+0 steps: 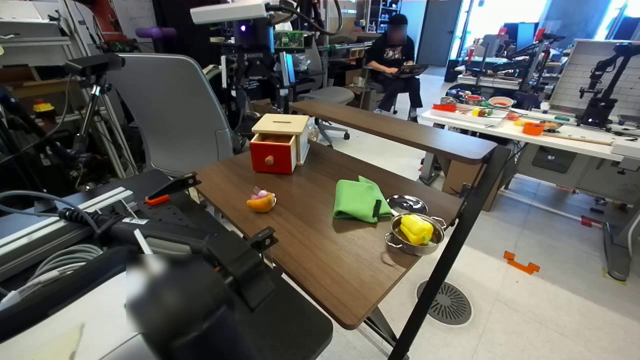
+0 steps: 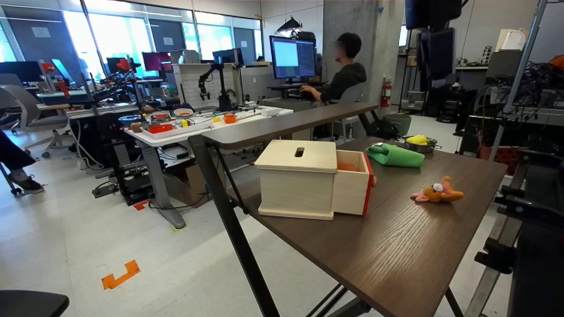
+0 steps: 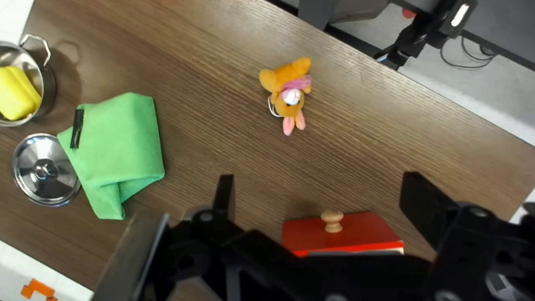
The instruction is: Close the open drawer
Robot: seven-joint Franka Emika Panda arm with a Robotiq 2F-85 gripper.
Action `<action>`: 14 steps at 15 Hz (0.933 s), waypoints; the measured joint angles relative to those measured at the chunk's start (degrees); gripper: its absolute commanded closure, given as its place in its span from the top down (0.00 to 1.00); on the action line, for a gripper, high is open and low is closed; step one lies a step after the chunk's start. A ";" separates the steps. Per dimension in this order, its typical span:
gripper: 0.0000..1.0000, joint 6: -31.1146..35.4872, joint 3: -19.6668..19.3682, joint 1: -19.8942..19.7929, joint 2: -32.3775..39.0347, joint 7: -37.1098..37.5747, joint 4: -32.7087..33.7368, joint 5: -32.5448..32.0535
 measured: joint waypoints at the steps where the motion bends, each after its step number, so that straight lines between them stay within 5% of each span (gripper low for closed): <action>1: 1.00 1.12 0.09 0.76 1.42 0.28 0.26 -1.99; 7: 1.00 8.00 -0.01 4.43 6.12 8.49 0.05 -9.82; 14: 1.00 15.11 -1.33 5.06 7.86 19.09 -3.60 -9.17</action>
